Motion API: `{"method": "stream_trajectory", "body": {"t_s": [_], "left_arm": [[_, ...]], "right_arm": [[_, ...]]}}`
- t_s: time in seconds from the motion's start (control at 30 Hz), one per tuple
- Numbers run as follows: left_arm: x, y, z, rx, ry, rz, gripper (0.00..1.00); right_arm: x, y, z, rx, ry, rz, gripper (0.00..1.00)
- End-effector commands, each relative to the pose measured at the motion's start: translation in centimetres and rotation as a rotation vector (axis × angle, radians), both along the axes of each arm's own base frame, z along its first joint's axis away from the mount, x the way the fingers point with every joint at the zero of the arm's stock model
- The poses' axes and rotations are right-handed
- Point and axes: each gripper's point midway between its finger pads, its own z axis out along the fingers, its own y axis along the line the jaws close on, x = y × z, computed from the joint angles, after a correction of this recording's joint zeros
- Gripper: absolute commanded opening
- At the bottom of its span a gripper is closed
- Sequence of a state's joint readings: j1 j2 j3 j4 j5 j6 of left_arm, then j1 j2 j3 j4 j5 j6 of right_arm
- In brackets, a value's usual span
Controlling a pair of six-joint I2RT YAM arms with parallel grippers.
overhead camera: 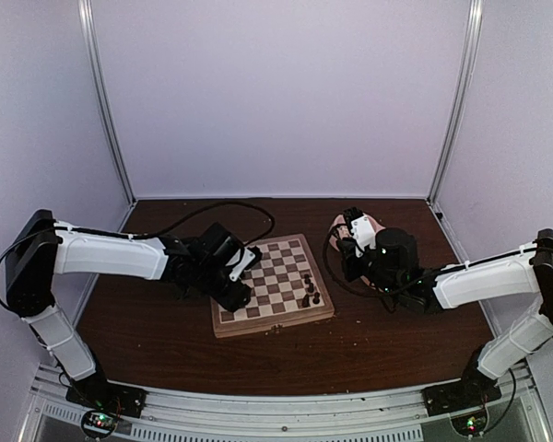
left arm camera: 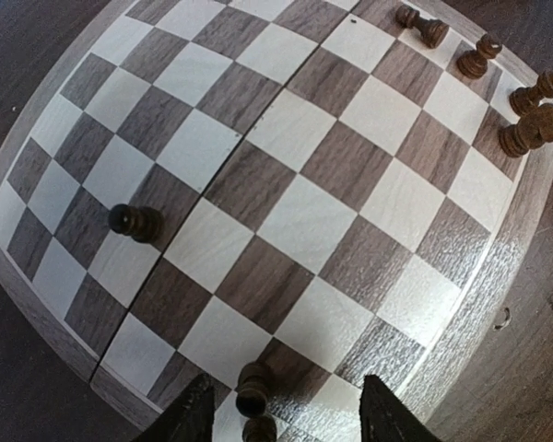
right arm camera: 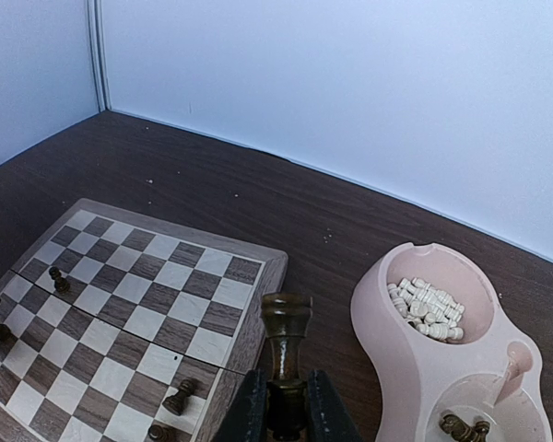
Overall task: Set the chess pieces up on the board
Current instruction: Place the pawn at g7, then pick up the pawn from the chessboard.
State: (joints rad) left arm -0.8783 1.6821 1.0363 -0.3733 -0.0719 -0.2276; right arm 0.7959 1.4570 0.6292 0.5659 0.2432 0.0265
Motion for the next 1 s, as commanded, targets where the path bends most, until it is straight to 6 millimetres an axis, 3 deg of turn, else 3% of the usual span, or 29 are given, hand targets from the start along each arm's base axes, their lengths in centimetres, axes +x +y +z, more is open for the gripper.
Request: {"method": "stream_trajectory", "body": {"t_s": [0.0, 0.17, 0.37, 0.6, 0.77, 0.97], "left_arm": [[2.0, -0.7, 4.0, -0.067, -0.095, 0.055, 0.54], [4.3, 0.3, 5.1, -0.076, -0.111, 0.148, 0.52], [6.5, 0.9, 4.5, -0.064, -0.075, 0.224, 0.51], [7.9, 0.5, 3.5, -0.054, -0.052, 0.244, 0.51], [8.2, 0.1, 2.8, -0.039, -0.033, 0.242, 0.50], [8.3, 0.3, 2.9, -0.011, -0.035, 0.240, 0.50]], "right_arm": [[0.1, -0.1, 0.8, 0.018, -0.012, -0.005, 0.00], [0.2, -0.3, 0.9, 0.013, -0.012, -0.012, 0.00], [1.1, -2.2, 0.6, 0.040, 0.015, -0.086, 0.00], [3.1, -8.6, -1.1, 0.109, 0.079, -0.374, 0.00], [4.0, -10.1, -2.8, 0.204, 0.156, -0.391, 0.00], [4.9, -10.6, -5.3, 0.238, 0.262, -0.420, 0.00]]}}
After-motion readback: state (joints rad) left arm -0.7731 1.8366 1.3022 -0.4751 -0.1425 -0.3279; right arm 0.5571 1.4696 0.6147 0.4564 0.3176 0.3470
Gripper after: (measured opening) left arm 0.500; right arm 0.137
